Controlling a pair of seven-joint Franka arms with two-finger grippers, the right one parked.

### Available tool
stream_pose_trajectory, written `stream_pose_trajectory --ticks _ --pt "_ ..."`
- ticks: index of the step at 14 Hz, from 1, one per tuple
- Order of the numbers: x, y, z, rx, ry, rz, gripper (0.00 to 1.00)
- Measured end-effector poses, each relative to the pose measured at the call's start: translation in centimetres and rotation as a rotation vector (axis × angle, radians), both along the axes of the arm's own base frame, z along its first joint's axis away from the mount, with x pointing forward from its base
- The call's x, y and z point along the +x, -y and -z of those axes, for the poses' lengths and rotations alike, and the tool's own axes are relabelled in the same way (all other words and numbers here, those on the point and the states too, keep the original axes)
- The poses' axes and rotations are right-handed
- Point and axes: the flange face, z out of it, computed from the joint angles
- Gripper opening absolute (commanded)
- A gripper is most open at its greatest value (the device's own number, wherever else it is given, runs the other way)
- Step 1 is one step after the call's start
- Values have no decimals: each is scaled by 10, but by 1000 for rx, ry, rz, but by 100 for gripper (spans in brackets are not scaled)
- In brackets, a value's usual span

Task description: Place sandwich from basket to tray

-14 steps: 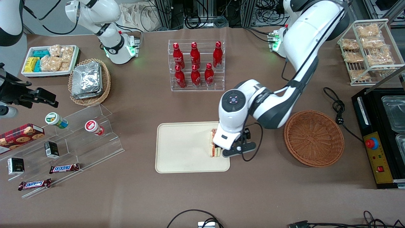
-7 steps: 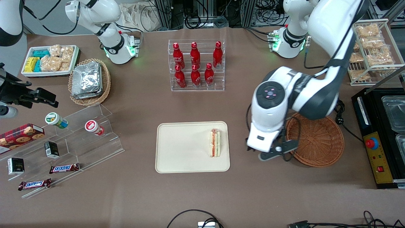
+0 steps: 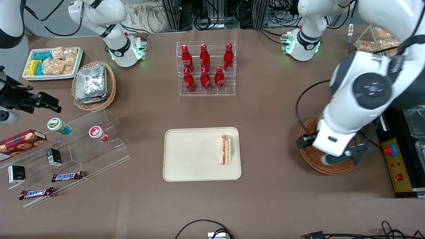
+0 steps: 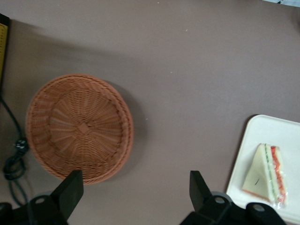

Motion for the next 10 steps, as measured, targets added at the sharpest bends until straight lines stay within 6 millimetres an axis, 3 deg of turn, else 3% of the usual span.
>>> stream_pose_trajectory --ticks 5,10 --pt "-8 -45 -17 -43 -49 71 100" --pt "-34 -120 -39 -59 -75 158 100"
